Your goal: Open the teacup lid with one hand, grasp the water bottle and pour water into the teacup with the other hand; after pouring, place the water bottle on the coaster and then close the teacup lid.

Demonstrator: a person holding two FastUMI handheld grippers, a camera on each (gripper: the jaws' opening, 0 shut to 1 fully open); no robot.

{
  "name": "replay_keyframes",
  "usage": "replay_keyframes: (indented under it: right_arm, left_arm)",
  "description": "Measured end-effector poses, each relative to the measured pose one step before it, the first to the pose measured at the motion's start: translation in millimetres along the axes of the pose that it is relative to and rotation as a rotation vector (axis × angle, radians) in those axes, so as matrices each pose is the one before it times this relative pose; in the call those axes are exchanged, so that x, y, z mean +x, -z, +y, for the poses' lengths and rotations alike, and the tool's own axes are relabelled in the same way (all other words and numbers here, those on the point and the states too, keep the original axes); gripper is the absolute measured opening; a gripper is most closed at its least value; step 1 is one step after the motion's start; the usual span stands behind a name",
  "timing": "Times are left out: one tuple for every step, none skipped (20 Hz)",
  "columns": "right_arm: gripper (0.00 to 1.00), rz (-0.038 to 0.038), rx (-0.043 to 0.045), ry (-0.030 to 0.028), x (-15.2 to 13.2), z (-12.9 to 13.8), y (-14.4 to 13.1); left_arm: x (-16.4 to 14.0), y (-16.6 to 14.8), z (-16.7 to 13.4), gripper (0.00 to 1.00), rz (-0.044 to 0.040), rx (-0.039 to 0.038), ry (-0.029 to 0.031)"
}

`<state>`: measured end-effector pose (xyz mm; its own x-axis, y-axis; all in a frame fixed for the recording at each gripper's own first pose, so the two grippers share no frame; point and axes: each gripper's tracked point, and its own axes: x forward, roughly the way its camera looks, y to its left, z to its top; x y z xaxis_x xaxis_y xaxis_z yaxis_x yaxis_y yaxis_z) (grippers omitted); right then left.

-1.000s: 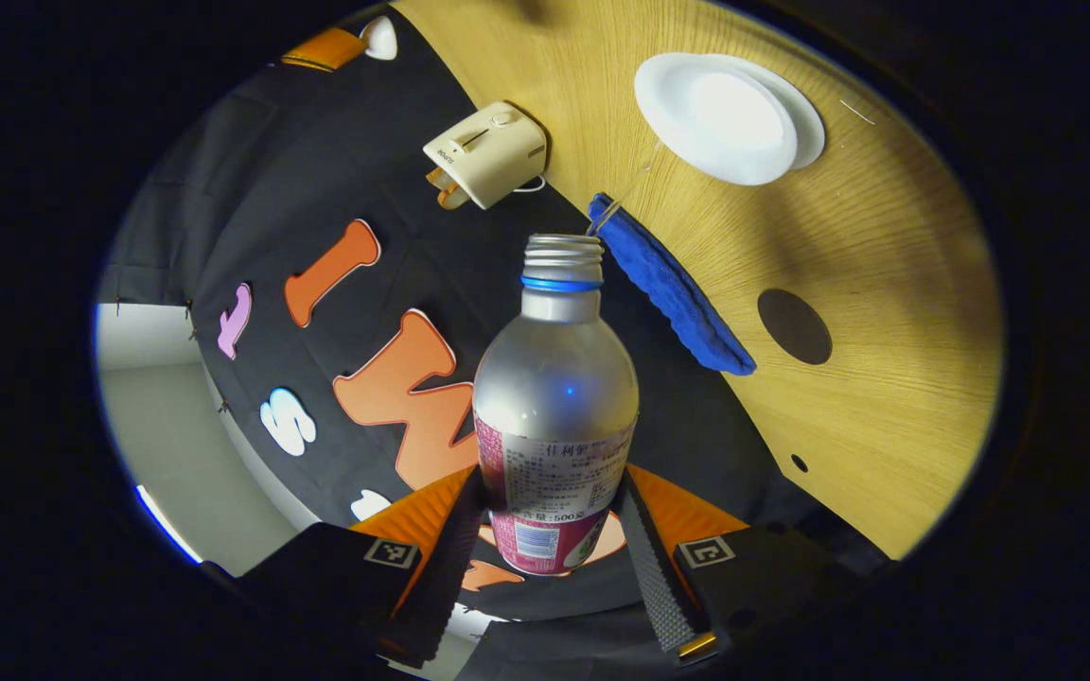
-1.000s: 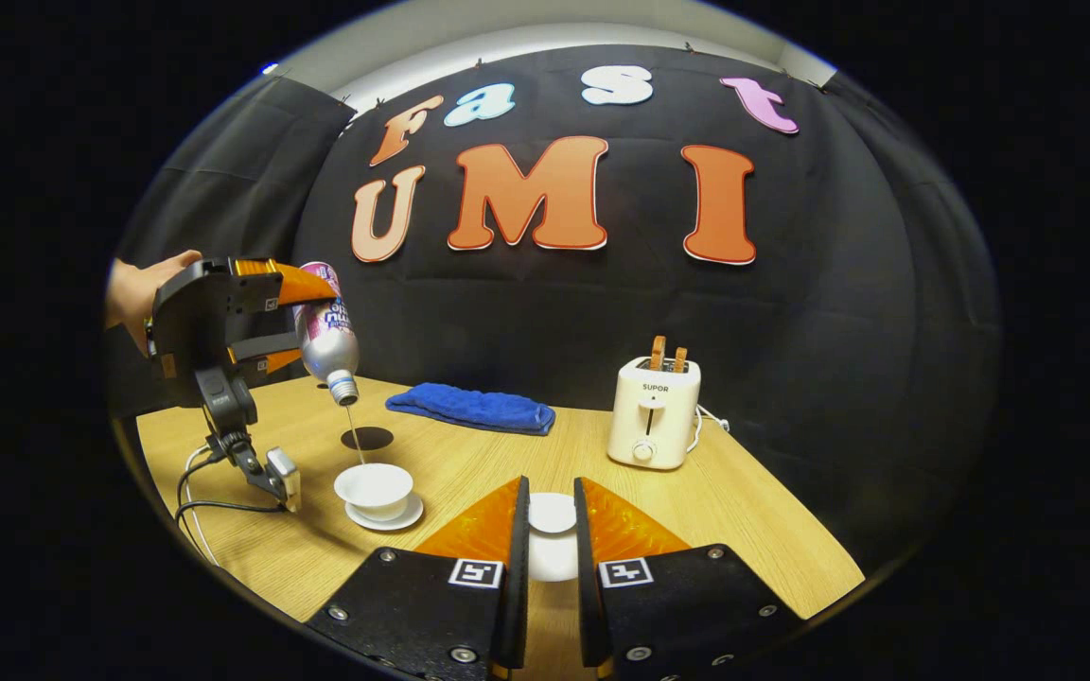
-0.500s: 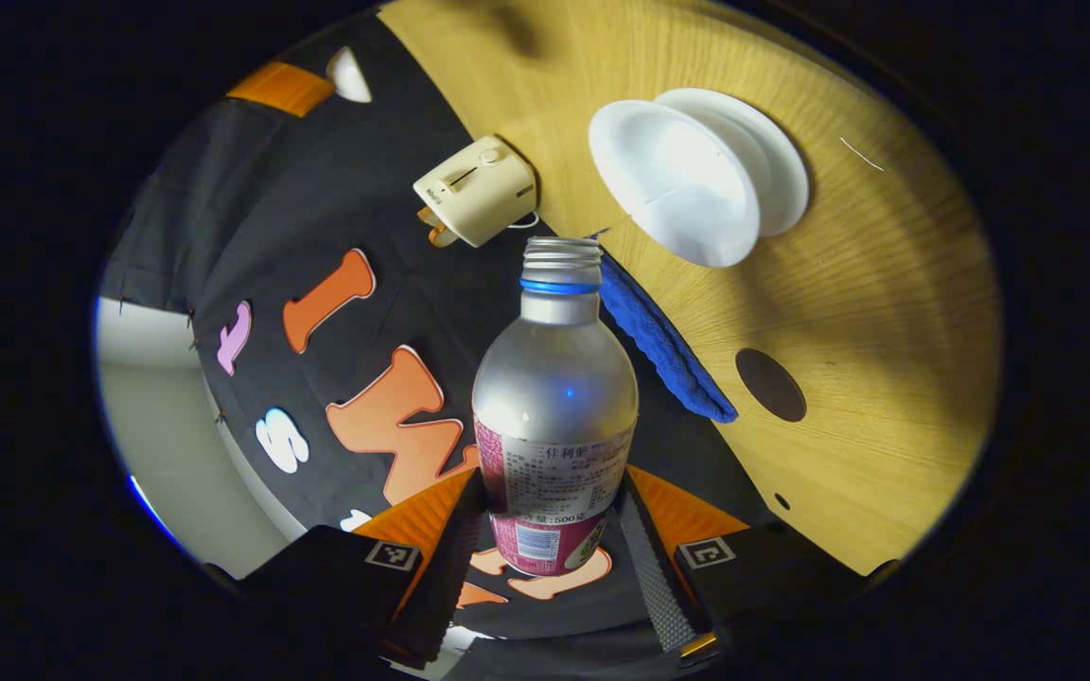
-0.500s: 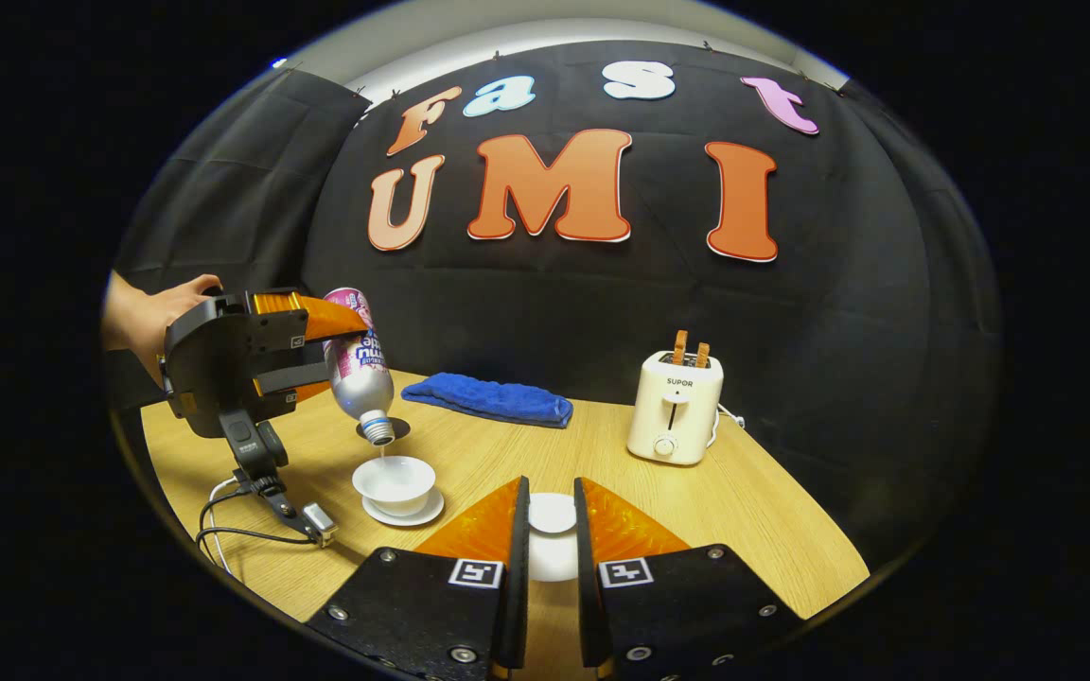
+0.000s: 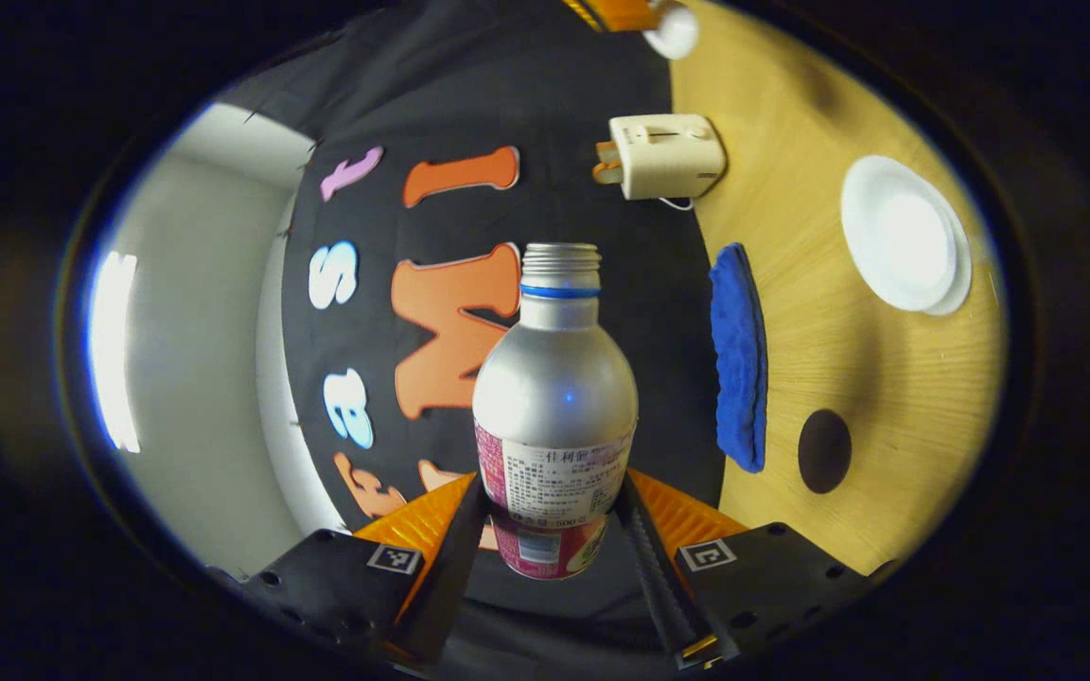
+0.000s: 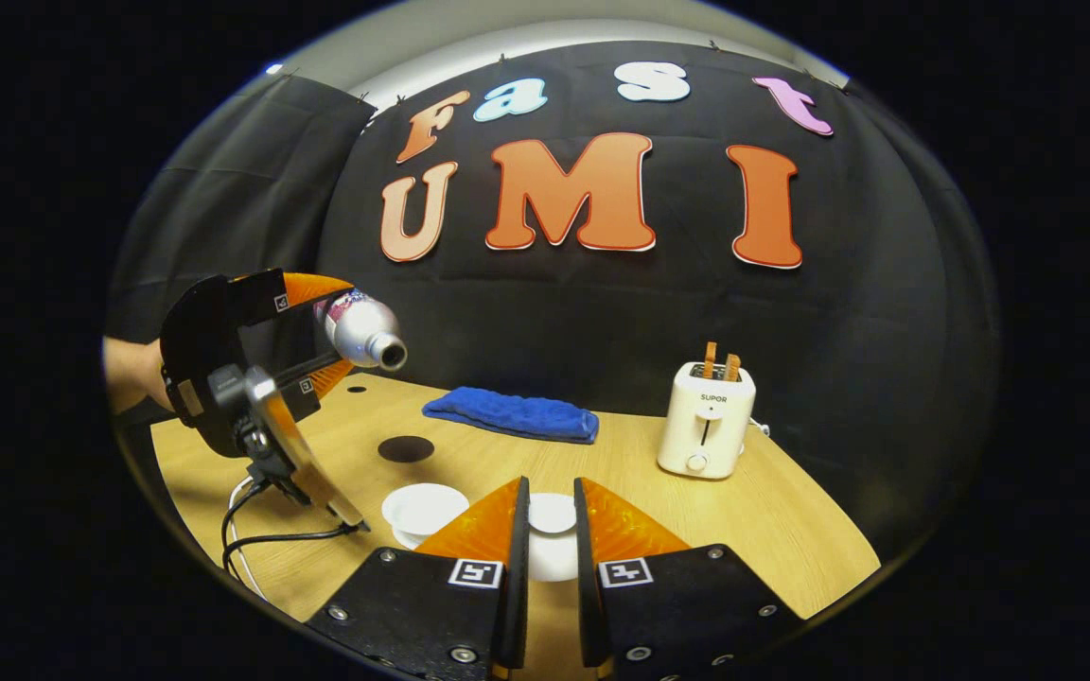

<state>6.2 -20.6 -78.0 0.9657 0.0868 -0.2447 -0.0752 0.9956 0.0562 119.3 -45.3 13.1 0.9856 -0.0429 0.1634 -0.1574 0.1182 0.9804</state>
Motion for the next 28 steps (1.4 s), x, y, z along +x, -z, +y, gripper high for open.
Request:
replay_keyframes:
  right_arm:
    - [0.23,0.00454,-0.00023,-0.00494,3.32,4.4,0.14]
    - [0.23,0.0067,-0.00113,-0.00555,2.62,4.88,0.52]
    - [0.23,0.00556,-0.005,-0.00514,2.23,5.52,0.94]
    - [0.23,0.00215,-0.00682,-0.00199,0.87,3.53,-0.54]
    - [0.23,0.00544,-0.00516,-0.00413,2.17,4.0,1.94]
    - [0.23,0.00369,-0.00284,-0.00406,0.7,3.08,0.13]
    - [0.23,0.00703,-0.00346,-0.00735,1.02,4.15,1.24]
    - [0.23,0.00526,-0.00395,-0.00456,0.13,2.69,0.92]
    - [0.23,-0.00088,-0.00382,-0.00202,0.74,1.32,-0.43]
    - [0.23,0.00119,-0.00673,-0.0033,0.75,1.44,-0.63]
    - [0.23,-0.00077,-0.00512,0.00057,0.34,0.45,0.58]
    - [0.23,0.00216,-0.00492,-0.00205,0.87,0.7,0.18]
    - [0.23,-0.002,-0.00322,-0.00067,0.94,0.89,-0.07]
    - [0.23,-0.00018,-0.00253,-0.00169,0.44,0.84,-0.2]
    - [0.23,0.00037,-0.00231,0.0015,1.35,0.38,0.04]
    - [0.23,-0.00085,-0.00278,0.00105,1.52,-0.2,-0.73]
    - [0.23,-0.00077,-0.00278,-0.0002,1.57,0.64,-0.03]
    - [0.23,-0.00192,0.00114,-0.00058,1.23,0.57,-0.42]
    - [0.23,0.00031,0.00225,-0.00503,1.52,1.62,-0.07]
    - [0.23,-0.00016,0.00402,-0.00096,1.79,0.29,-0.22]
    - [0.23,0.00011,0.00101,-0.00403,2.04,1.0,0.72]
    - [0.23,-0.00108,-0.00018,0.00158,1.01,0.01,0.25]
    - [0.23,0.001,-0.00412,-0.00348,1.02,1.33,1.32]
    - [0.23,-0.0022,-0.00513,0.00064,1.56,0.82,0.93]
    - [0.23,0.00426,-0.00476,-0.00367,1.98,0.39,0.93]
    - [0.23,0.00395,-0.00352,-0.00585,2.18,1.02,2.42]
    - [0.23,0.0027,-0.00113,-0.00596,1.59,1.34,1.63]
    - [0.23,0.00183,0.00058,-0.0074,2.03,1.49,0.53]
  left_arm:
    - [2.85,5.39,3.85,0.83,0.02959,-0.07677,0.00918]
    - [1.97,2.42,3.01,0.83,0.01779,-0.0807,0.00706]
    - [2.24,-0.4,2.72,0.83,0.0115,-0.07763,0.00098]
    - [-0.32,0.34,2.56,0.83,0.00865,-0.06748,-0.01069]
    - [1.77,0.54,2.82,0.83,0.00224,-0.05966,-0.01399]
    - [2.92,-0.25,3.1,0.83,0.00118,-0.06607,-0.01729]
    - [3.3,-1.46,3.63,0.8,0.00686,-0.08015,-0.01171]
    - [4.63,0.04,1.79,0.79,0.00608,-0.0928,-0.00421]
    - [6.64,2.93,3.7,0.83,0.01165,-0.09749,-0.00572]
    - [6.95,3.88,1.52,0.79,0.01932,-0.10198,-0.0024]
    - [4.94,6.25,0.02,0.79,0.0204,-0.10209,0.00826]
    - [5.69,7.08,-0.67,0.83,0.02424,-0.09633,0.01361]
    - [0.2,4.76,0.37,0.83,0.01973,-0.08828,0.01154]
    - [2.86,4.89,-3.16,0.83,0.01982,-0.07544,0.01839]
    - [4.3,4.37,-3.18,0.83,0.01752,-0.06612,0.01516]
    - [7.91,5.85,-4.37,0.83,0.01812,-0.05451,0.023]
    - [10.1,9.0,-0.3,0.79,0.0186,-0.04758,0.01247]
    - [7.06,6.8,-4.74,0.84,0.01783,-0.04305,0.02578]
    - [2.74,5.63,1.78,0.84,0.01805,-0.03931,0.00302]
    - [2.88,8.52,-3.03,0.84,0.0231,-0.04234,0.01853]
    - [6.87,11.93,-2.24,0.83,0.02925,-0.04448,0.00915]
    - [5.55,9.82,-0.26,0.84,0.02921,-0.04257,0.01324]
    - [5.72,8.28,3.53,0.84,0.02573,-0.04269,0.00034]
    - [7.44,9.65,4.12,0.84,0.02847,-0.04477,0.0034]
    - [7.65,8.78,3.89,0.84,0.02545,-0.03071,-0.00646]
    - [7.06,7.16,6.01,0.83,0.01994,-0.02427,-0.00799]
    - [5.25,8.87,3.58,0.83,0.02349,-0.01615,-0.00631]
    - [5.99,6.64,2.4,0.83,0.02025,-0.0104,-0.00152]
